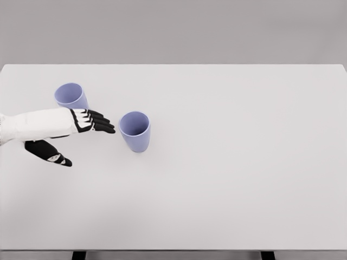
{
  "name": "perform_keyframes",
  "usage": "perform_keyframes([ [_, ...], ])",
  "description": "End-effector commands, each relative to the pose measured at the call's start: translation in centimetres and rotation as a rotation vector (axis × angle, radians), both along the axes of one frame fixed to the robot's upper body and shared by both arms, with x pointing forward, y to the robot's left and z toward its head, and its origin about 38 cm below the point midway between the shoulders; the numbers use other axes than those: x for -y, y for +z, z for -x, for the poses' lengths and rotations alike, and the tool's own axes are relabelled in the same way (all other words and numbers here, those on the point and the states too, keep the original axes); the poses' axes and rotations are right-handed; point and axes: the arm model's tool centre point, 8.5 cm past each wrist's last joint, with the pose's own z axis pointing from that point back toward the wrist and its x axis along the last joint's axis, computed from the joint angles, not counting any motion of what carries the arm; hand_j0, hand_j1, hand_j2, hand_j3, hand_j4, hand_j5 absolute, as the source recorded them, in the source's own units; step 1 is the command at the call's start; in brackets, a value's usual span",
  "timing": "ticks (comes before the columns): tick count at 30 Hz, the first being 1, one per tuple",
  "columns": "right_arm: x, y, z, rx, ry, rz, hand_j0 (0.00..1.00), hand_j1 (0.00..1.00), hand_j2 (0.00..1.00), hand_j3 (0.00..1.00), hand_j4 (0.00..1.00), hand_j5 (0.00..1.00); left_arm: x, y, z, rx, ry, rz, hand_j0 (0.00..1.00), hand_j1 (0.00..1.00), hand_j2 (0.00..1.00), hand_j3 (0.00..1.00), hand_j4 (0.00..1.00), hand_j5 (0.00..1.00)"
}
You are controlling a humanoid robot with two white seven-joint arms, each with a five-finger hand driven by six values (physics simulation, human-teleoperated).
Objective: Place the right cup on the left cup with left arm
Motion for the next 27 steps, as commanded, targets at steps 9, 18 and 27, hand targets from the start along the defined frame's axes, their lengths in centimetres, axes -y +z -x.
perform_keyframes([
  [9,0.0,0.1,0.8,-0.016,-0.007,0.001,1.0,1.0,1.0,1.0,1.0,1.0,-3.5,3.0,-3.6,0.076,0.129,-0.014,1.0,1.0,1.0,1.0,1.0,1.0],
  [18,0.0,0.1,0.8,-0.016,-0.005,0.001,1.0,1.0,1.0,1.0,1.0,1.0,-2.8,-0.1,-9.3,-0.011,0.194,-0.014,1.0,1.0,1.0,1.0,1.0,1.0],
  [27,0.0,0.1,0.8,-0.016,-0.005,0.001,1.0,1.0,1.0,1.0,1.0,1.0,-6.5,-1.4,-12.0,-0.045,0.335,-0.064,1.0,1.0,1.0,1.0,1.0,1.0],
])
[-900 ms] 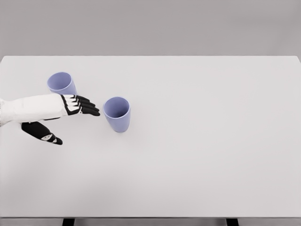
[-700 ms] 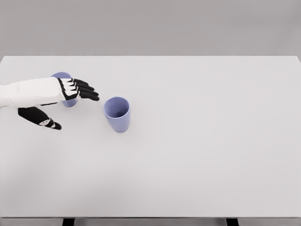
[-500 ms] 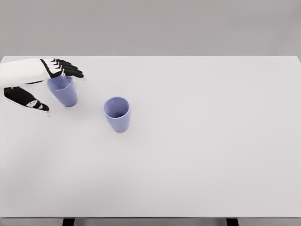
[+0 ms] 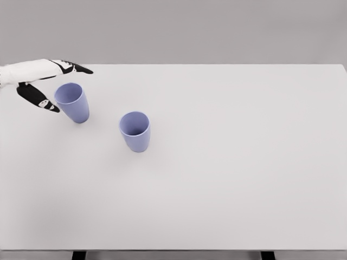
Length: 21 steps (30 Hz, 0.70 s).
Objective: Place the right cup on the left cup with left arm
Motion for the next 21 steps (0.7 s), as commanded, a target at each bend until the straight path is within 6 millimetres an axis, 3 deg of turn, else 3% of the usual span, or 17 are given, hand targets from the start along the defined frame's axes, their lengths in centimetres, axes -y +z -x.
perform_keyframes([
  [1,0.0,0.0,0.0,0.0,0.001,0.0,1.0,1.0,1.0,1.0,1.0,1.0,-1.0,-2.0,-0.6,-0.043,0.047,-0.022,1.0,1.0,1.0,1.0,1.0,1.0],
  [8,0.0,0.0,0.0,0.0,0.001,0.0,1.0,1.0,1.0,1.0,1.0,1.0,0.8,-3.1,-2.4,-0.041,0.044,-0.048,1.0,1.0,1.0,1.0,1.0,1.0],
  [21,0.0,0.0,0.0,0.0,0.001,0.0,1.0,1.0,1.0,1.0,1.0,1.0,-0.8,-5.6,-3.6,-0.103,0.131,-0.056,1.0,1.0,1.0,1.0,1.0,1.0],
])
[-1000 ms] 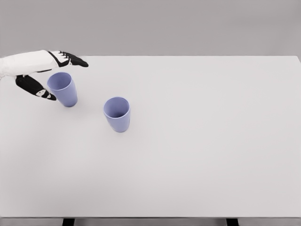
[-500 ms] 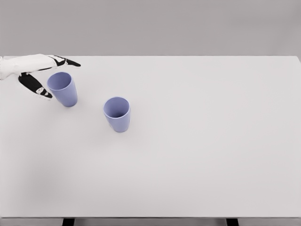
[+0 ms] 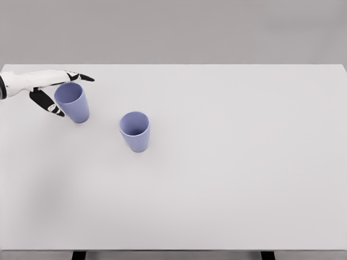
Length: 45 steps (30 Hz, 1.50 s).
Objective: Place the right cup on the left cup with left arm
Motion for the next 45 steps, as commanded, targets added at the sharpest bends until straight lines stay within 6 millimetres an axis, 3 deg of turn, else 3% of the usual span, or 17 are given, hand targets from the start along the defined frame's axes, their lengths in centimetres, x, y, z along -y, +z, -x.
perform_keyframes([
  [1,0.0,0.0,0.0,0.0,0.0,0.0,1.0,1.0,1.0,1.0,1.0,1.0,-0.3,-0.6,-0.2,-0.015,0.023,0.004,1.0,1.0,1.0,1.0,1.0,1.0],
  [7,0.0,0.0,0.0,0.0,0.0,0.0,1.0,1.0,1.0,1.0,1.0,1.0,0.0,-0.9,-0.3,-0.016,0.017,-0.008,1.0,1.0,1.0,1.0,1.0,1.0],
  [8,0.0,0.0,0.0,0.0,0.0,0.0,1.0,1.0,1.0,1.0,1.0,1.0,0.0,-0.8,-0.3,-0.016,0.015,-0.007,0.89,0.89,0.89,0.89,0.89,0.89],
  [12,0.0,0.0,0.0,0.0,0.0,0.0,1.0,1.0,1.0,1.0,1.0,1.0,-0.1,-0.8,-0.3,-0.016,0.018,-0.005,0.73,0.73,0.73,0.73,0.73,0.73],
  [20,0.0,0.0,0.0,0.0,0.0,0.0,1.0,1.0,1.0,1.0,1.0,1.0,0.7,-0.4,-0.3,-0.006,-0.005,0.008,0.67,0.67,0.67,0.67,0.67,0.67],
  [24,0.0,0.0,0.0,0.0,0.0,0.0,1.0,1.0,1.0,1.0,1.0,1.0,3.5,1.4,0.4,0.039,-0.098,0.051,0.64,0.64,0.64,0.64,0.64,0.64],
  [33,0.0,0.0,0.0,0.0,0.0,-0.002,1.0,1.0,1.0,1.0,1.0,1.0,6.3,7.8,4.2,0.145,-0.28,0.129,0.63,0.63,0.63,0.63,0.63,0.63],
  [39,0.0,0.0,0.0,0.0,0.0,0.0,1.0,1.0,1.0,1.0,1.0,1.0,6.7,11.8,8.0,0.182,-0.372,0.171,0.63,0.63,0.63,0.63,0.63,0.63],
  [45,0.0,0.0,0.0,0.0,0.0,0.0,1.0,1.0,1.0,1.0,1.0,1.0,8.3,14.0,9.0,0.221,-0.437,0.197,0.63,0.63,0.63,0.63,0.63,0.63],
])
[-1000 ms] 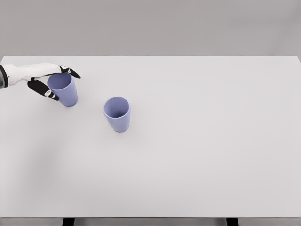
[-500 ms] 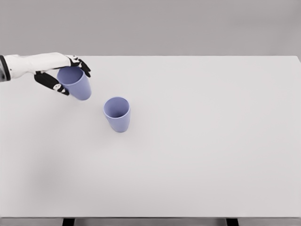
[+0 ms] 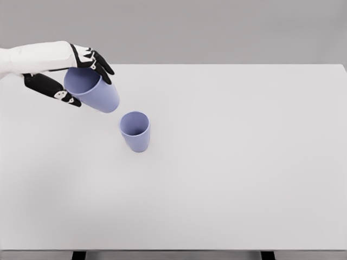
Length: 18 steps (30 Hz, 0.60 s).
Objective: Place the right cup on the left cup with left arm
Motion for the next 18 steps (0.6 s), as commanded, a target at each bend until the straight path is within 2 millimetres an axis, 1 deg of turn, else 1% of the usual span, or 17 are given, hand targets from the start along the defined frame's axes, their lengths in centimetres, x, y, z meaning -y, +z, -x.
perform_keyframes([
  [1,0.0,0.0,0.0,0.0,0.0,0.0,1.0,1.0,1.0,1.0,1.0,1.0,0.6,0.4,0.6,-0.001,-0.024,0.017,0.63,0.63,0.63,0.63,0.63,0.63],
  [3,0.0,0.0,0.0,0.0,0.0,0.0,1.0,1.0,1.0,1.0,1.0,1.0,1.1,0.9,0.9,0.012,-0.045,0.015,0.63,0.63,0.63,0.63,0.63,0.63],
  [5,0.0,0.0,0.0,0.0,0.0,0.0,1.0,1.0,1.0,1.0,1.0,1.0,2.0,0.7,1.3,0.01,-0.074,0.014,0.63,0.63,0.63,0.63,0.63,0.63],
  [10,0.0,0.0,0.0,0.0,0.0,0.0,1.0,1.0,1.0,1.0,1.0,1.0,2.9,0.6,1.5,0.011,-0.102,0.019,0.63,0.63,0.63,0.63,0.63,0.63],
  [13,0.0,0.0,0.0,0.0,0.0,0.0,1.0,1.0,1.0,1.0,1.0,1.0,4.0,0.3,1.3,0.01,-0.126,0.03,0.63,0.63,0.63,0.63,0.63,0.63],
  [14,0.0,0.0,0.0,0.0,0.0,0.0,1.0,1.0,1.0,1.0,1.0,1.0,4.1,0.1,1.3,0.008,-0.128,0.028,0.63,0.63,0.63,0.63,0.63,0.63],
  [15,0.0,0.0,0.0,0.0,0.0,0.0,1.0,1.0,1.0,1.0,1.0,1.0,4.5,-0.5,1.3,-0.009,-0.137,0.024,0.63,0.63,0.63,0.63,0.63,0.63],
  [18,0.0,0.0,0.0,0.0,0.0,0.0,1.0,1.0,1.0,1.0,1.0,1.0,4.8,-0.8,1.1,-0.015,-0.139,0.022,0.63,0.63,0.63,0.63,0.63,0.63],
])
